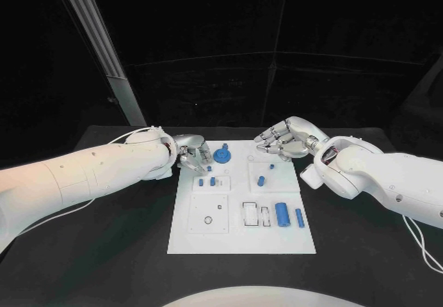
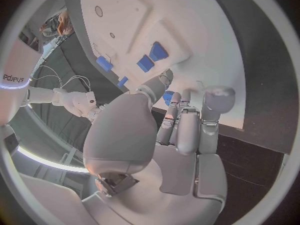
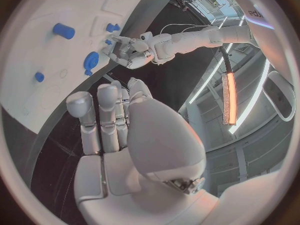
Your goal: Assemble the parts on the task board
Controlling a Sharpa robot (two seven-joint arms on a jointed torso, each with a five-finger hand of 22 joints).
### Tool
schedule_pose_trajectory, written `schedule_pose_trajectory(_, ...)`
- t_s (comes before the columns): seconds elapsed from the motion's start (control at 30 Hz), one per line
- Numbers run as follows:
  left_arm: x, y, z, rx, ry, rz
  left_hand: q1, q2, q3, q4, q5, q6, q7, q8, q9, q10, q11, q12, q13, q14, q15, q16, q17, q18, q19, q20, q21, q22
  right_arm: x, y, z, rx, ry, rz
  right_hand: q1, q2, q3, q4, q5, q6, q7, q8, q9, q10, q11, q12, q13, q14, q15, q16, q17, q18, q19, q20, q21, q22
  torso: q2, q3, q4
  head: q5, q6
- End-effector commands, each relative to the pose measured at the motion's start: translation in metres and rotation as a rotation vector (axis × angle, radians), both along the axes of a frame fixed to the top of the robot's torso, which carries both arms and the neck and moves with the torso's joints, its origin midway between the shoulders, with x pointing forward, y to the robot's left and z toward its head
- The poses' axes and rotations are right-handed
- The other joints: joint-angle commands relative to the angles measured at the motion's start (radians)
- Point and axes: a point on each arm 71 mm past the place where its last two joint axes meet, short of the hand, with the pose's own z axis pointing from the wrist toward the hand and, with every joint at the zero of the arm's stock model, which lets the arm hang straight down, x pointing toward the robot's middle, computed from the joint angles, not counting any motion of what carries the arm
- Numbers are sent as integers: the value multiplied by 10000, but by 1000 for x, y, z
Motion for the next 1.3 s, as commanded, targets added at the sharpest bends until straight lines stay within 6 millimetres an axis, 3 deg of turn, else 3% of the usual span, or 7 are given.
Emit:
schedule_pose_trajectory(0.03, 1, 9, 9, -1134, -481, 347, 131, -22, -242, 24, 81, -76, 44, -18, 26, -274, 40, 10, 18, -22, 95, -91, -109, 219, -90, 24, -294, -264, 5, -9, -3, -1120, -244, -286, 272, 19, 180, -67, -240, 57, -2, 138, 35, -111, 19, -380, -415, 96, 4, 2, -23, 118, 286, 20, 227, 276, -6, -4, 11, -20, 35)
schedule_pose_trajectory(0.33, -2, 38, 28, -4553, -136, 998, 487, 462, 1, -58, 368, 507, 124, 367, 103, 554, 34, 824, 189, -346, 78, -403, -864, 387, -435, 42, -1213, -1087, 13, -22, -9, -4335, -1639, -241, 800, -70, 858, -189, -1267, 621, -197, 465, 44, 555, -96, -1807, -2053, 790, -115, 247, 308, -104, 1172, -104, 954, 1257, 3, 4, -6, -189, 77)
schedule_pose_trajectory(0.4, -6, 44, 31, -5456, 352, 913, 613, 467, 249, -206, 552, 584, 169, 428, 86, 483, 72, 841, 133, -1220, 101, -1276, -2694, 625, -1218, 15, -2532, -2229, 13, -21, -11, -5182, -2032, -152, 802, -116, 900, -190, -1360, 602, -208, 443, 29, 575, -86, -1929, -2174, 826, -112, 292, 362, -124, 1231, -100, 1012, 1338, 4, 9, -6, -196, 80)
schedule_pose_trajectory(0.47, -10, 48, 34, -6405, 763, 841, 612, 371, 372, -324, 612, 551, 212, 465, 57, 152, 135, 788, 49, -2550, 151, -2505, -4907, 632, -1846, 42, -2924, -2400, 13, -20, -13, -6011, -2451, -90, 754, -189, 933, -154, -1553, 521, -231, 367, -2, 530, -75, -2085, -2339, 846, -100, 289, 365, -132, 1260, -93, 1040, 1377, 13, 0, -15, -288, 140)
schedule_pose_trajectory(0.53, -14, 51, 38, -7525, 1073, 1013, 539, 339, 315, -330, 595, 511, 227, 500, 45, 45, 150, 854, 43, -3316, 177, -3217, -6065, 637, -2200, 71, -3120, -2475, 13, -20, -16, -6717, -2776, -73, 706, -234, 979, -103, -1669, 419, -225, 274, -28, 432, -44, -2250, -2512, 843, -76, 241, 323, -128, 1242, -78, 1023, 1356, 13, -18, -1, -382, 140)
schedule_pose_trajectory(0.73, -18, 58, 45, -10512, 1520, 2389, 500, 469, 204, -313, 603, 513, 254, 611, 47, 105, 165, 1127, 73, -3679, 193, -3516, -6349, 647, -2568, 104, -3341, -2578, 13, -15, -24, -7963, -3417, -106, 597, -362, 1274, 12, -2864, 170, -272, -63, -29, 276, -12, -2739, -3247, 853, -44, 96, 207, -108, 1193, -46, 955, 1296, -2, -2, 12, -480, 130)
schedule_pose_trajectory(1.3, -40, 42, 45, -12575, 2799, 3089, 515, 608, 234, -329, 649, 568, 272, 694, 49, 161, 167, 1257, 66, -3751, 189, -3567, -6469, 648, -2655, 95, -3352, -2579, 13, 0, -42, -8674, -3319, 532, 719, -453, 1788, -89, -2943, 162, -288, -171, -17, 332, -7, -2970, -3880, 912, -69, 114, 260, -114, 1224, -86, 952, 1321, 10, -10, 10, -578, 70)
